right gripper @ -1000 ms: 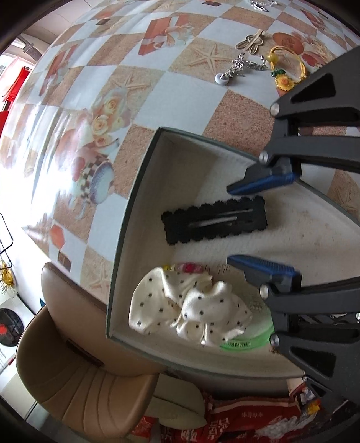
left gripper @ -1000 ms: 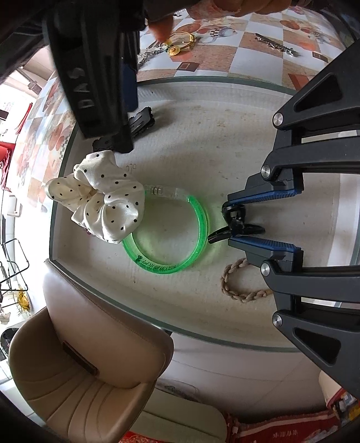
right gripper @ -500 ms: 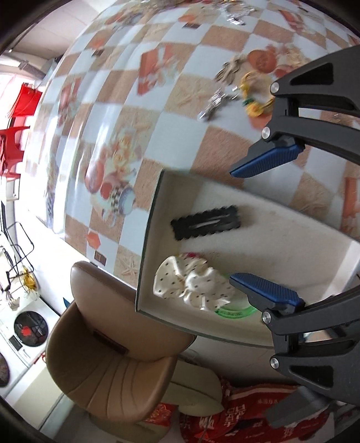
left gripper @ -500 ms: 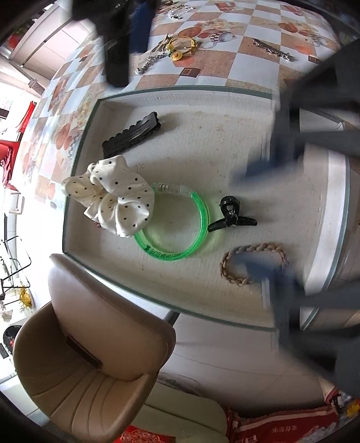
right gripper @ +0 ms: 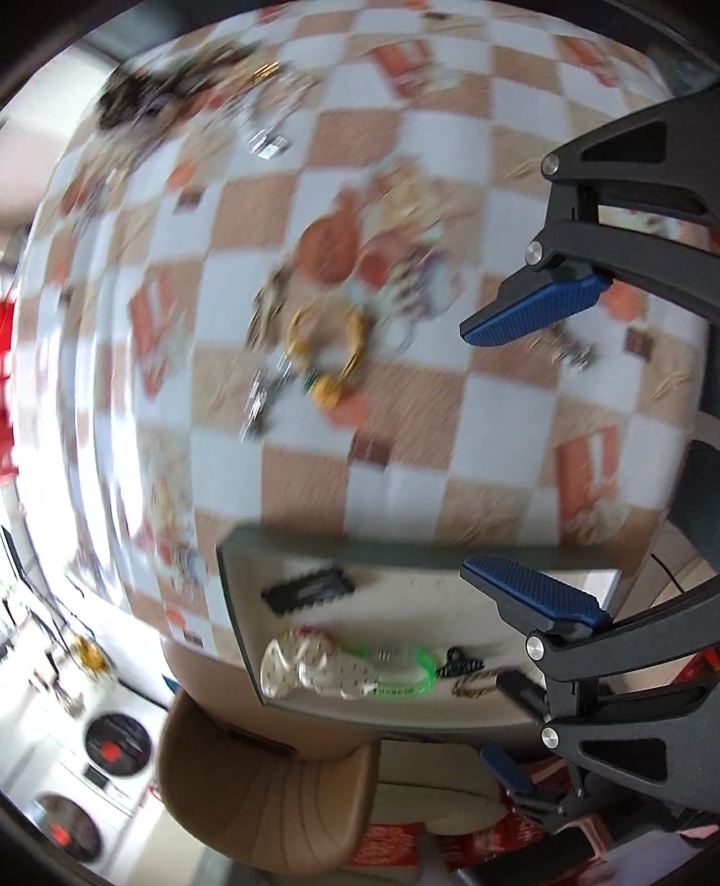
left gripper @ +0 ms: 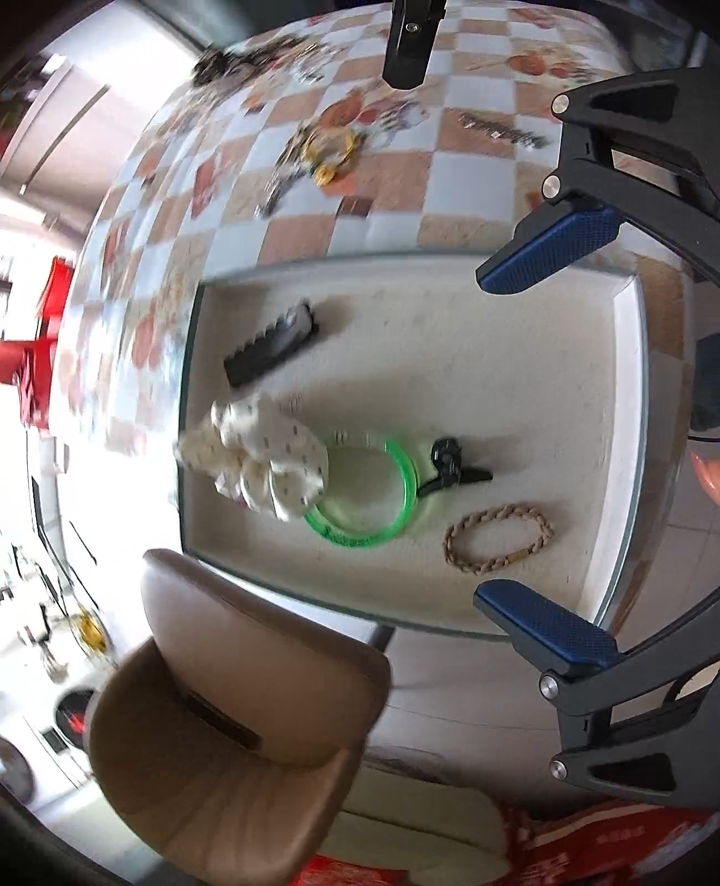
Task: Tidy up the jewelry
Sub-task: 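Move the left tool to the silver barrette while the right tool approaches the tan bunny-ear clip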
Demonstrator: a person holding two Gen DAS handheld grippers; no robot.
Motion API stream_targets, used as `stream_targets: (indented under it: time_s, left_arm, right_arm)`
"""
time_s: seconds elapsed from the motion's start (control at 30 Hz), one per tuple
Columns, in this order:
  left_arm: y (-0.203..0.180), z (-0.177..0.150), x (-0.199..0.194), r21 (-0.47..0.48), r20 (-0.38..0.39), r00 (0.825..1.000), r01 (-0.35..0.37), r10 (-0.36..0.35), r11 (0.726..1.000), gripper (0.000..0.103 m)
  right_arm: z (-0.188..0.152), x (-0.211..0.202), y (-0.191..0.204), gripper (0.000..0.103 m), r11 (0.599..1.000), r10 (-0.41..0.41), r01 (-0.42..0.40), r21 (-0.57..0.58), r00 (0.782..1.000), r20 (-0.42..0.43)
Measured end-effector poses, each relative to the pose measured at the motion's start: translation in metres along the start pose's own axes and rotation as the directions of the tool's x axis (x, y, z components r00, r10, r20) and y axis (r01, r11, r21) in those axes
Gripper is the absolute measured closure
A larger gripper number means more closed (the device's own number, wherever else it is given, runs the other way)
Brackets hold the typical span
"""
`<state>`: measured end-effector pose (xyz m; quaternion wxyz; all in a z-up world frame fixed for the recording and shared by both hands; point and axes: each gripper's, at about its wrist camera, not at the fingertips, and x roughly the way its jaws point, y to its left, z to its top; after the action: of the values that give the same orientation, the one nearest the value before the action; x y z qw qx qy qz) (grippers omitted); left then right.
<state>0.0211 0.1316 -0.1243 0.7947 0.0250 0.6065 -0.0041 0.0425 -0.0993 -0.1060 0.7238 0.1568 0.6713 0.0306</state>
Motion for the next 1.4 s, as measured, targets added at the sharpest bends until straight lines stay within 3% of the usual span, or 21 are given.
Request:
stream_targets:
  time_s: [0.17, 0.2, 0.33, 0.53, 0.9, 1.27, 1.33, 1.4]
  left_arm:
    - [-0.020, 0.001, -0.015, 0.079, 0.015, 0.999, 0.045, -0.047, 0.996, 0.000]
    - [-0.023, 0.001, -0.017, 0.089, 0.018, 0.998, 0.052, -0.054, 0.995, 0.000]
    - [-0.038, 0.006, -0.028, 0.126, 0.046, 0.997, 0.061, -0.067, 0.990, 0.000]
    - [-0.063, 0.010, -0.033, 0.155, 0.045, 0.996, 0.076, -0.084, 0.985, 0.000]
    - [-0.133, -0.006, -0.011, 0.105, -0.026, 0.997, 0.078, -0.076, 0.991, 0.000]
    - [-0.176, -0.033, 0.019, 0.072, -0.081, 0.995, 0.060, -0.054, 0.996, 0.000]
    - [-0.183, -0.036, 0.025, 0.080, -0.089, 0.995, 0.061, -0.054, 0.995, 0.000]
    - [-0.191, -0.037, 0.032, 0.091, -0.105, 0.993, 0.061, -0.051, 0.994, 0.010]
  right_arm:
    - [-0.020, -0.011, -0.028, 0.012, 0.996, -0.041, 0.039, 0.086, 0.999, 0.026]
    - [-0.023, -0.013, -0.033, 0.000, 0.994, -0.053, 0.049, 0.101, 0.998, 0.032]
    - [-0.025, -0.021, -0.044, 0.000, 0.990, -0.082, 0.078, 0.117, 0.996, 0.032]
    - [-0.006, -0.020, -0.061, 0.000, 0.992, -0.105, 0.104, 0.066, 0.994, 0.014]
    - [0.039, -0.006, -0.099, 0.000, 0.984, -0.121, 0.117, -0.132, 0.992, -0.025]
    - [0.072, 0.020, -0.102, 0.013, 0.914, -0.113, 0.090, -0.395, 0.993, -0.035]
    - [0.075, 0.026, -0.102, 0.022, 0.905, -0.116, 0.090, -0.415, 0.992, -0.039]
    - [0.078, 0.033, -0.102, 0.027, 0.897, -0.122, 0.091, -0.432, 0.992, -0.044]
